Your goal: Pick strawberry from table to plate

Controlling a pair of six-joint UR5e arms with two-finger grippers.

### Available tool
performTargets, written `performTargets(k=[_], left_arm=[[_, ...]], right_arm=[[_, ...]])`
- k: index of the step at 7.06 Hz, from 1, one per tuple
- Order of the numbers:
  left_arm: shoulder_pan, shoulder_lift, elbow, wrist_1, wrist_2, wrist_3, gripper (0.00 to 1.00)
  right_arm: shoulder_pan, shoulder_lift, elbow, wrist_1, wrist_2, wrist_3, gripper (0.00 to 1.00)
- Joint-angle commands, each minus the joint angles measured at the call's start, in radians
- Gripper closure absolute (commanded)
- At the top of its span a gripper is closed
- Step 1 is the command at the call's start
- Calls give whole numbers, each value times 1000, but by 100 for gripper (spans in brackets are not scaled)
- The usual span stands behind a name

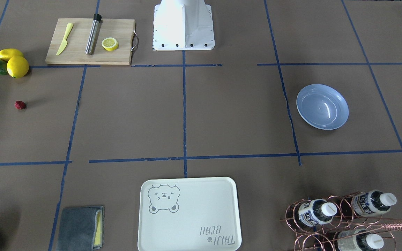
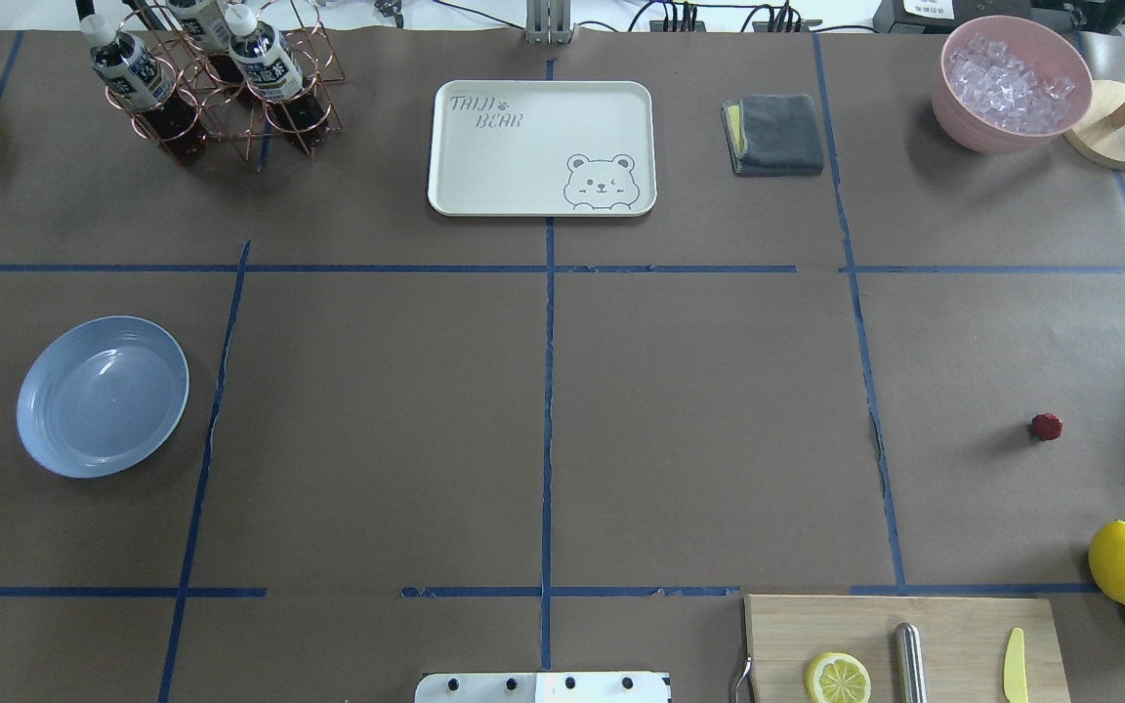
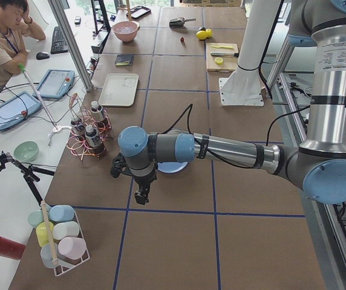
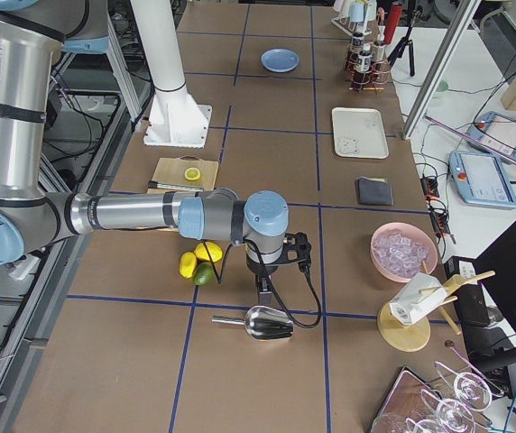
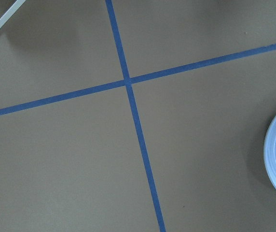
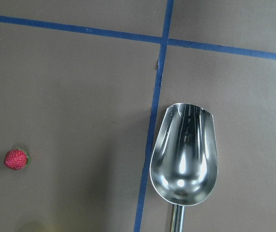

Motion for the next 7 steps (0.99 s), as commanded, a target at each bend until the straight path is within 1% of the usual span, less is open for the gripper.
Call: performTargets(k=[1, 3, 4, 5, 6, 7], left_arm=[[0, 0, -9, 1, 2, 0, 0], [0, 1, -15, 0, -5, 2, 0], [0, 1, -32, -2, 1, -1, 0], [6, 11, -29, -23, 8, 2, 0], [6, 9, -34, -52, 8, -5, 0], [6, -14, -43, -72, -8, -24, 0]], right_arm=[[0, 0, 3, 0, 0, 0, 0], [0, 0, 61, -2, 2, 0, 0], [0, 2, 66, -2, 2, 0, 0], [-1, 9, 122, 1, 12, 6, 0], [-4, 14, 133, 3, 10, 9, 0], [-7, 37, 127, 20, 6, 12, 0]])
